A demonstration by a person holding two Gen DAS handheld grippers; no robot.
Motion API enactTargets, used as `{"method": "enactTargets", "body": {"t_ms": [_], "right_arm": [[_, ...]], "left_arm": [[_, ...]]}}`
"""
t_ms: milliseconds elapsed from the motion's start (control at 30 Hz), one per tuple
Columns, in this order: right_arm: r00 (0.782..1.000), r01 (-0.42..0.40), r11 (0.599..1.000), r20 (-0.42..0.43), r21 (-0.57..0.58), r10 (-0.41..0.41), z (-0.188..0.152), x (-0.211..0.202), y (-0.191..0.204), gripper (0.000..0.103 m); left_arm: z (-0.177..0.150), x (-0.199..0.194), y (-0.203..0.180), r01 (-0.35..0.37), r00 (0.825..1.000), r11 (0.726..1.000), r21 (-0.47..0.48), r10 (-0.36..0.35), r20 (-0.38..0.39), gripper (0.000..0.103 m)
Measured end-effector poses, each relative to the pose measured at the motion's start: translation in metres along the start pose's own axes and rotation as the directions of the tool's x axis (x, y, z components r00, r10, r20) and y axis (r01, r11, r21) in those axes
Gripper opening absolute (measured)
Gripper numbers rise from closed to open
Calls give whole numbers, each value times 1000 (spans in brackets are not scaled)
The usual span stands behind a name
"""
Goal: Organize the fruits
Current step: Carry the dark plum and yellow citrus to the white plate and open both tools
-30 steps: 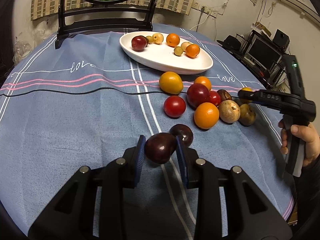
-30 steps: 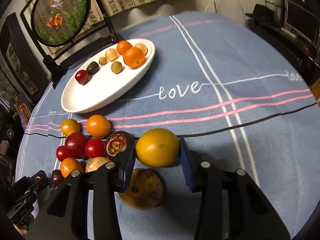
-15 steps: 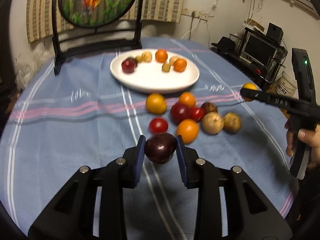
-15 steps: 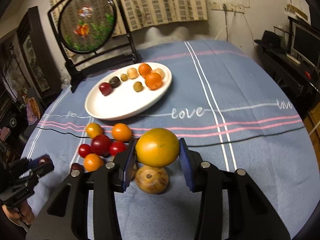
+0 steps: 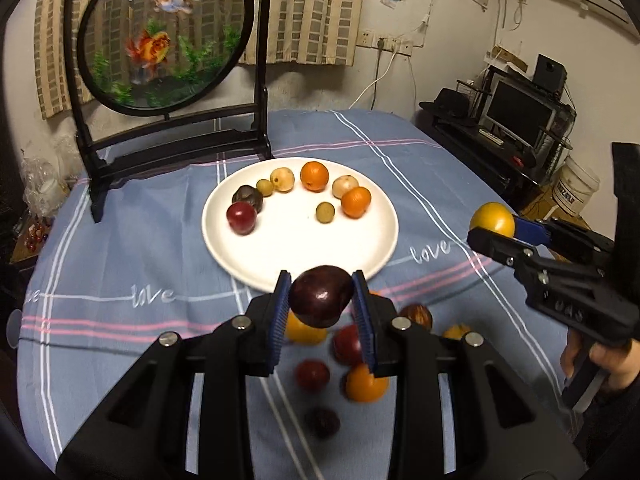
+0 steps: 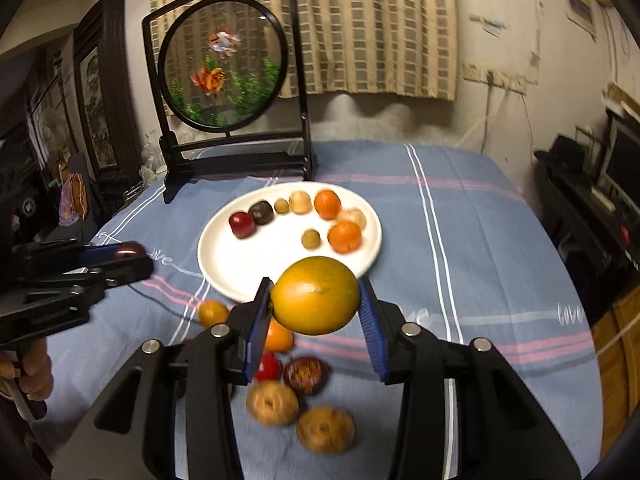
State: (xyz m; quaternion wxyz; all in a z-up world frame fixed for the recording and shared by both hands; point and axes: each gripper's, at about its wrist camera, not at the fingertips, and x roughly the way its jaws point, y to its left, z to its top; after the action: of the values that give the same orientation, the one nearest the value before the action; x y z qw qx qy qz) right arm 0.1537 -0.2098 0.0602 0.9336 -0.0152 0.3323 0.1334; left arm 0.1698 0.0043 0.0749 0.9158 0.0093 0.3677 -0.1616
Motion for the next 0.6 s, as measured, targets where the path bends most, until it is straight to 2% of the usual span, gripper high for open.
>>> {"method": "enactTargets", "body": {"t_ms": [333,600], "right_arm": [[998,-3,999,-62,-48,0,46,83,1,43],[991,-22,999,-131,-44,16,61,146,0,43]], "left_arm": [[36,83,21,-48,997,998,-29,46,-67,31],[42,130,42,-70,990,996,-46,64,-124,31]]}}
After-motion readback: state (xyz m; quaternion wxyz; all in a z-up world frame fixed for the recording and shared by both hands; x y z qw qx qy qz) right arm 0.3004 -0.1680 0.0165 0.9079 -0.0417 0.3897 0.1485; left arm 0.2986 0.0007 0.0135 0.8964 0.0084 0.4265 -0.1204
